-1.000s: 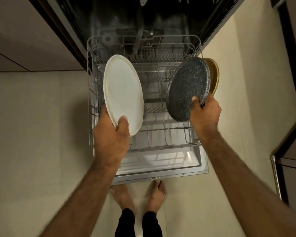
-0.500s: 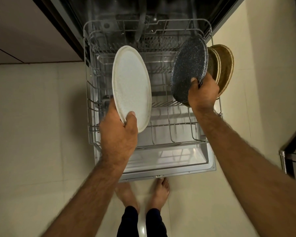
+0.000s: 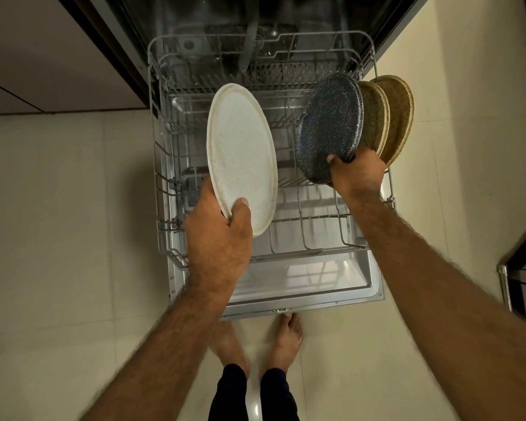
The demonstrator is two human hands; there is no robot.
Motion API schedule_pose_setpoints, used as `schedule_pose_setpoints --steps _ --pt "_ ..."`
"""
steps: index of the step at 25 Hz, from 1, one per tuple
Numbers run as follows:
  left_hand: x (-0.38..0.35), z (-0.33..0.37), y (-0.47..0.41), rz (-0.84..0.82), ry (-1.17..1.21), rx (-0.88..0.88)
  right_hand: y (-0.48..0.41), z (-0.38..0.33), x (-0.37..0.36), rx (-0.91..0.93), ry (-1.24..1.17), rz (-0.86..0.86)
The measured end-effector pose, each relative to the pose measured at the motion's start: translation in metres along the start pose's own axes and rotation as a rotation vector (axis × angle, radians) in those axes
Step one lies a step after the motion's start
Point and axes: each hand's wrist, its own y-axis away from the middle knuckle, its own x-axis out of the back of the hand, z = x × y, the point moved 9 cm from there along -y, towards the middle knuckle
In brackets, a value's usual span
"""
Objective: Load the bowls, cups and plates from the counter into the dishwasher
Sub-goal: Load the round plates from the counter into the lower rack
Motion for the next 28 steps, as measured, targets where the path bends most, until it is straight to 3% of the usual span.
schedule_pose_setpoints --steps 3,6,7,9,13,15,19,23,25,28 --pt "-0.001 -0.003 0.002 -0.005 0.055 0.013 0.019 -0.002 0.023 -0.006 0.008 0.101" --pt "0.0 -0.006 0.003 0.027 0.148 0.05 0.053 -0.026 0.05 0.21 0.059 0.261" --pt "0.001 -0.006 0.003 0.047 0.187 0.069 0.062 -0.029 0.048 0.232 0.009 0.233" --pt "0.002 -0.009 0.004 0.073 0.257 0.095 0.074 -0.021 0.021 0.129 -0.14 0.005" --pt "-0.001 -0.013 0.004 0.068 0.344 0.14 0.098 0.014 -0.053 -0.438 -0.643 -0.625" --pt "-0.001 -0.021 0.001 0.072 0.327 0.169 0.097 0.018 -0.057 -0.485 -0.791 -0.661" --pt "0.004 -0.028 -0.006 0.103 0.161 0.178 0.072 0.014 -0.033 -0.295 -0.852 -0.425" --pt "0.011 -0.022 -0.008 0.143 0.062 0.114 0.055 -0.009 0.017 0.104 -0.454 -0.013" --pt "0.01 -0.02 -0.009 0.139 0.031 0.092 0.058 -0.023 0.033 0.211 -0.253 0.156" --pt "0.009 -0.019 -0.011 0.122 0.007 0.081 0.051 -0.036 0.032 0.266 -0.184 0.237"
